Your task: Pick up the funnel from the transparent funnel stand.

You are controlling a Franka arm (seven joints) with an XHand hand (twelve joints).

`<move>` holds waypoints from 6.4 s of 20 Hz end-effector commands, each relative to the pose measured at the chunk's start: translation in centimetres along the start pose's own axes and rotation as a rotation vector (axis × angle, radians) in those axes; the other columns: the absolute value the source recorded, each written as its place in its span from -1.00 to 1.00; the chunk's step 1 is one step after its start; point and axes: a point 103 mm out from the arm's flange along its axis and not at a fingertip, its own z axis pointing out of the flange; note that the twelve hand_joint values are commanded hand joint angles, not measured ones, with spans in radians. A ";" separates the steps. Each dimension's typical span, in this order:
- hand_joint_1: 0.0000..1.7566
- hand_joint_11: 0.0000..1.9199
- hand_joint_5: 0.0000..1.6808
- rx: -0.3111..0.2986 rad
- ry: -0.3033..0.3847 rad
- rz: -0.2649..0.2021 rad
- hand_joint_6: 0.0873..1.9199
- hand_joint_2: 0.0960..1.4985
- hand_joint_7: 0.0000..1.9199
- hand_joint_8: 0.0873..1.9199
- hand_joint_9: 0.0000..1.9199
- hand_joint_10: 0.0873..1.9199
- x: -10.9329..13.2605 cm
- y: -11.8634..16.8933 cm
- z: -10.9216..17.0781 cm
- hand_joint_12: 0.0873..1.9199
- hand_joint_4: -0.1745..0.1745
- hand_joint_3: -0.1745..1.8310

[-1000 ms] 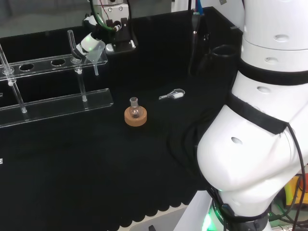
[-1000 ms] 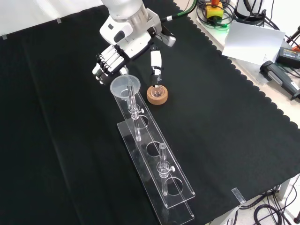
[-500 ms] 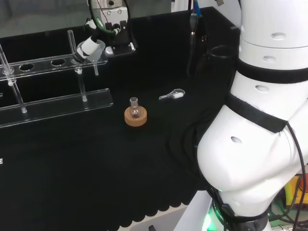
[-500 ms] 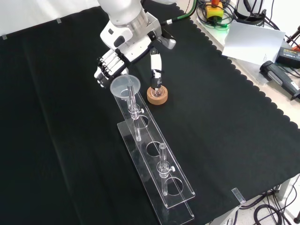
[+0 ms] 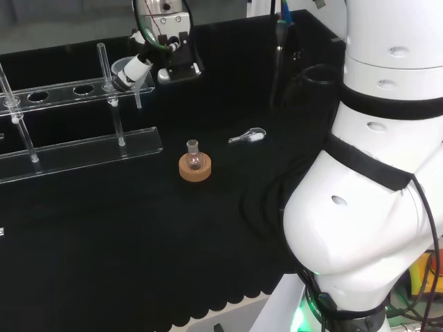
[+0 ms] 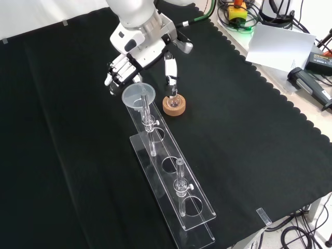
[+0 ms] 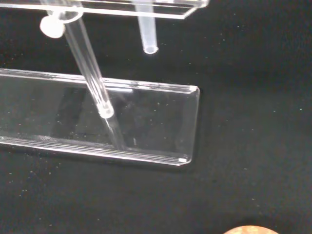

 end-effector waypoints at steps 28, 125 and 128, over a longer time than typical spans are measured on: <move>-0.29 -1.00 -0.66 0.015 -0.063 0.037 -1.00 -0.09 -0.52 -0.52 -0.82 -0.26 1.5 2.6 0.2 -0.21 -0.42 -0.79; -0.07 -1.00 -0.26 -0.106 0.203 0.168 -1.00 -0.33 0.18 -0.51 -0.17 -0.63 0.0 2.4 -0.6 0.05 -0.29 -0.29; -0.05 -1.00 -0.23 -0.142 0.256 0.180 -1.00 -0.33 0.19 -0.51 -0.15 -0.65 -0.1 2.3 -0.7 0.08 -0.27 -0.29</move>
